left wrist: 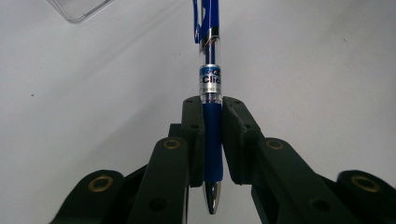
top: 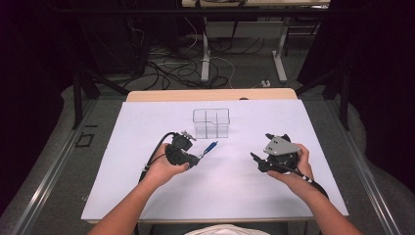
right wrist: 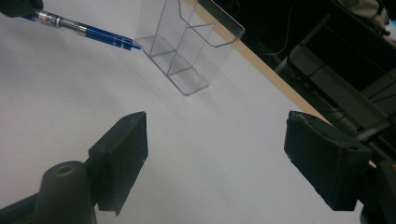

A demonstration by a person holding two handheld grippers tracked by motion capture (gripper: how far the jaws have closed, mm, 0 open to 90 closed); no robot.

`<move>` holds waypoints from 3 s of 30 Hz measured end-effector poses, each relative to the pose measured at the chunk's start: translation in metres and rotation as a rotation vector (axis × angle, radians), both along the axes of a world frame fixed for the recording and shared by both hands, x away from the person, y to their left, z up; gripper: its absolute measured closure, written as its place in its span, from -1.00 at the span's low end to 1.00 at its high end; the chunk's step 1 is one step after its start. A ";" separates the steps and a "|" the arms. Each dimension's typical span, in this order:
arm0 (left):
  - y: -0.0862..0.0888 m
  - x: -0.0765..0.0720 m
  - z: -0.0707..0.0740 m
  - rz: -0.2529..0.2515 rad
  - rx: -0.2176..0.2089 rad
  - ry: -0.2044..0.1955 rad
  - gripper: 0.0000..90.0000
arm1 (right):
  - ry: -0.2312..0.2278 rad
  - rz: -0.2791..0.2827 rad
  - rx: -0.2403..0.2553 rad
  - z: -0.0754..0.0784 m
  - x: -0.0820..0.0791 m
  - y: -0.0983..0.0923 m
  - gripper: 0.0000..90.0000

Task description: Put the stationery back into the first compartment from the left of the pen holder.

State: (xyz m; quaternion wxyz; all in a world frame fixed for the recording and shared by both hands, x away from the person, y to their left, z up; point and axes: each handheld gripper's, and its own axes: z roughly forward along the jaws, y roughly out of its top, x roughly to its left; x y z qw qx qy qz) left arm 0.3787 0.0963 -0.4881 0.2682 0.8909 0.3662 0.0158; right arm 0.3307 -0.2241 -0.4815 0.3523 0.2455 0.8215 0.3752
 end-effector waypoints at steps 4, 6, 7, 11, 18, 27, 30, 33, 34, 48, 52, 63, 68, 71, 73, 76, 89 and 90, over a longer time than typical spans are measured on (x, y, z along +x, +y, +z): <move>-0.001 -0.002 0.001 -0.008 -0.008 0.004 0.77 | -0.049 0.048 -0.044 0.002 -0.003 0.009 -0.48; -0.001 -0.003 0.001 -0.011 -0.006 0.009 0.77 | -0.074 0.063 -0.079 0.004 -0.004 0.014 -0.47; -0.002 -0.003 0.001 -0.013 -0.007 0.008 0.77 | -0.081 0.083 -0.092 0.005 -0.004 0.016 -0.46; -0.004 -0.005 0.001 -0.023 -0.003 0.010 0.77 | -0.159 0.138 -0.191 0.007 -0.007 0.030 -0.46; -0.005 -0.007 0.001 -0.029 -0.012 0.023 0.77 | -0.198 0.220 -0.307 0.007 -0.010 0.051 -0.38; -0.001 -0.007 0.004 -0.035 -0.021 0.024 0.77 | -0.223 0.354 -0.419 0.004 -0.008 0.068 -0.30; -0.001 -0.008 0.004 -0.031 -0.025 0.032 0.77 | -0.235 0.407 -0.455 0.004 -0.006 0.073 -0.30; -0.001 -0.008 0.005 -0.033 -0.026 0.034 0.77 | -0.251 0.438 -0.459 0.001 -0.006 0.079 -0.30; -0.001 -0.008 0.005 -0.030 -0.030 0.035 0.77 | -0.257 0.455 -0.468 0.001 -0.006 0.080 -0.30; 0.003 -0.005 0.003 -0.024 -0.033 0.043 0.77 | -0.272 0.492 -0.533 -0.021 -0.007 0.093 -0.02; 0.002 -0.005 0.003 -0.028 -0.036 0.042 0.77 | -0.290 0.488 -0.558 -0.029 -0.011 0.095 0.02; -0.009 -0.012 0.002 -0.062 -0.035 0.065 0.77 | -0.318 0.540 -0.641 -0.039 -0.018 0.099 0.14; -0.013 -0.016 0.004 -0.079 -0.036 0.073 0.77 | -0.346 0.579 -0.686 -0.044 -0.023 0.105 0.22; -0.015 -0.017 0.004 -0.098 -0.032 0.065 0.77 | -0.374 0.598 -0.696 -0.046 -0.024 0.106 0.24; -0.018 -0.020 0.003 -0.097 -0.033 0.076 0.77 | -0.384 0.610 -0.708 -0.047 -0.025 0.108 0.26; -0.022 -0.021 0.002 -0.112 -0.027 0.078 0.77 | -0.397 0.619 -0.725 -0.049 -0.026 0.110 0.30; -0.034 -0.027 0.000 -0.146 -0.040 0.103 0.77 | -0.401 0.639 -0.784 -0.051 -0.027 0.115 0.52; -0.034 -0.027 0.000 -0.148 -0.041 0.105 0.77 | -0.403 0.641 -0.790 -0.051 -0.027 0.115 0.54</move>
